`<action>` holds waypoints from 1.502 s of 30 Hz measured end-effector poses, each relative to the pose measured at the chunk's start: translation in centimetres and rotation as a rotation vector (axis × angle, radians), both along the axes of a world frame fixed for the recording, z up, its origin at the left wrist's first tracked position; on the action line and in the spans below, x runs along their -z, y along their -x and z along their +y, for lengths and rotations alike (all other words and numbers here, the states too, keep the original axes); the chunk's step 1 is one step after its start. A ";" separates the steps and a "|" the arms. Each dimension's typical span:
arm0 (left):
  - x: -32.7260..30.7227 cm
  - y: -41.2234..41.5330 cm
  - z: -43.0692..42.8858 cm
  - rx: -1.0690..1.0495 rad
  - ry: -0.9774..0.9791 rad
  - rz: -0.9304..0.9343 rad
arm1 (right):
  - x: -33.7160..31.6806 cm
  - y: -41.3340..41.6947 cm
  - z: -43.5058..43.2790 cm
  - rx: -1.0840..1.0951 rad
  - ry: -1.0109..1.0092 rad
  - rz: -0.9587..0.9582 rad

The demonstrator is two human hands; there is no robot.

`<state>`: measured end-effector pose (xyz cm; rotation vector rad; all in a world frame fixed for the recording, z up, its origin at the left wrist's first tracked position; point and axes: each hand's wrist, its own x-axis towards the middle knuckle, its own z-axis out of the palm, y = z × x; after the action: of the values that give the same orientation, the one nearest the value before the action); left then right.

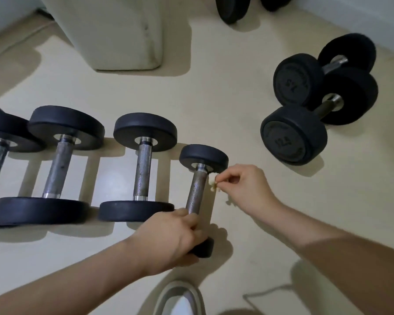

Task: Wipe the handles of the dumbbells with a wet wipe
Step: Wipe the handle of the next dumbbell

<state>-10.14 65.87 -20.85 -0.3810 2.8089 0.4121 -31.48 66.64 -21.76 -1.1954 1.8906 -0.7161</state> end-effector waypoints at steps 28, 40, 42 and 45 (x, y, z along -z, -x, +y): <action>1.0 -5.2 2.7 -0.460 -0.034 0.338 | 4.5 -8.0 -2.0 0.362 0.155 0.039; 0.5 -5.1 2.7 -0.502 -0.051 0.313 | 5.5 -8.7 -1.6 0.443 0.140 0.088; 0.3 -5.0 2.7 -0.505 -0.060 0.302 | 5.5 -9.5 0.9 0.430 0.043 0.069; 0.1 -4.8 2.7 -0.491 -0.084 0.299 | 4.4 -9.4 3.8 0.333 -0.055 -0.005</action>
<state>-5.35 68.55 -20.97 -1.0792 2.9435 0.7411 -22.08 70.39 -26.18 -0.8518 2.1156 -0.8351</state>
